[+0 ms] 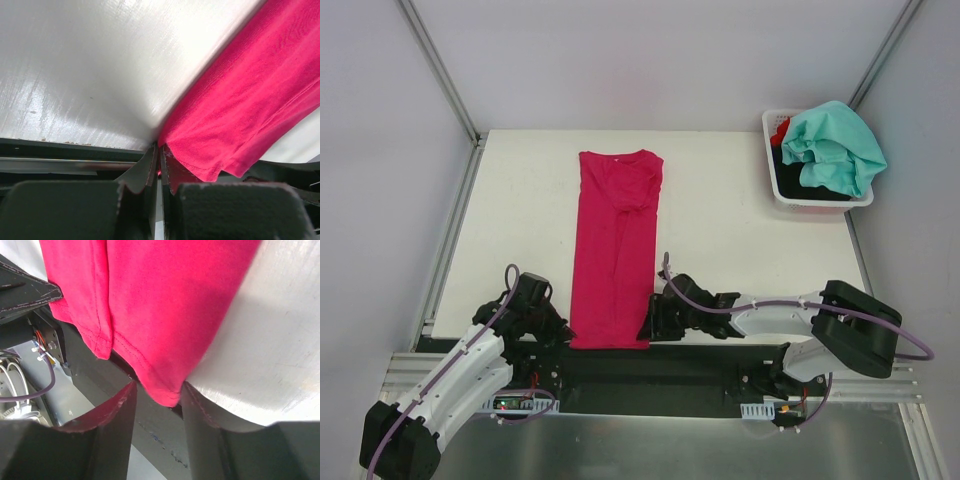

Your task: Fold and stack the t-shirts

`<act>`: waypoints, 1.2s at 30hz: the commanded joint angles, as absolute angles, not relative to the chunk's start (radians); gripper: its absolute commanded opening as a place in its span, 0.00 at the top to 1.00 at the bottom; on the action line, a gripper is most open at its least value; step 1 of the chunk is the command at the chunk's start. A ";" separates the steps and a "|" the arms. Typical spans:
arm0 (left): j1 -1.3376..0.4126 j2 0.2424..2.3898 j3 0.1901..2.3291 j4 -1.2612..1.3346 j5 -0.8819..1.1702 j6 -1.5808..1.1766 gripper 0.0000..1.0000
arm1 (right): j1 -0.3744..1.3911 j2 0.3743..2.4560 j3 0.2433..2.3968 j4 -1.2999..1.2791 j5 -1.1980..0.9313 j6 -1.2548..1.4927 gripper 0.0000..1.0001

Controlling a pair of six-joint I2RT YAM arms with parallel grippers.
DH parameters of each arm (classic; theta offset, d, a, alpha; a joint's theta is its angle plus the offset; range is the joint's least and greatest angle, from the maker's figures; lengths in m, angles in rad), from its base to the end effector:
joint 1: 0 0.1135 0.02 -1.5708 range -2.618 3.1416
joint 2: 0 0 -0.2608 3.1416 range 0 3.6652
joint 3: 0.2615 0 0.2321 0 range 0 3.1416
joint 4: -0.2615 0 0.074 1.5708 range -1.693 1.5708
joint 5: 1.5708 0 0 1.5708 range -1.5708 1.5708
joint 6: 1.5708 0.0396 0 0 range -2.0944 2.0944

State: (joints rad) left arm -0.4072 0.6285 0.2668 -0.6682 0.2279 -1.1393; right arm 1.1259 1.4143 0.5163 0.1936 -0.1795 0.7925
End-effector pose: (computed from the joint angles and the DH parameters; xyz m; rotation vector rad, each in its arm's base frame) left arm 0.0864 -0.0470 0.1471 -0.9219 2.6541 -0.7738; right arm 0.1021 0.2306 0.1600 -0.5306 2.5104 1.1032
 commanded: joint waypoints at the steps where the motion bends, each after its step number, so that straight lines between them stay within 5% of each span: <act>1: -0.420 0.635 0.295 -0.706 0.206 -1.132 1.00 | 1.134 1.402 0.540 0.170 -0.163 0.788 0.62; 9: -0.420 0.634 0.298 -0.707 0.206 -1.134 1.00 | 1.132 1.349 0.546 0.098 -0.135 0.776 0.96; 36: -0.581 0.503 0.342 -0.788 0.172 -1.304 1.00 | 1.249 1.177 0.554 -0.074 -0.034 0.836 1.00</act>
State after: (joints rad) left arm -0.5373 0.5156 0.2928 -0.7319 0.2192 -1.2278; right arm 1.2232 1.2255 0.5236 -0.0418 -0.0715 0.8032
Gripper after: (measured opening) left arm 0.008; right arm 0.011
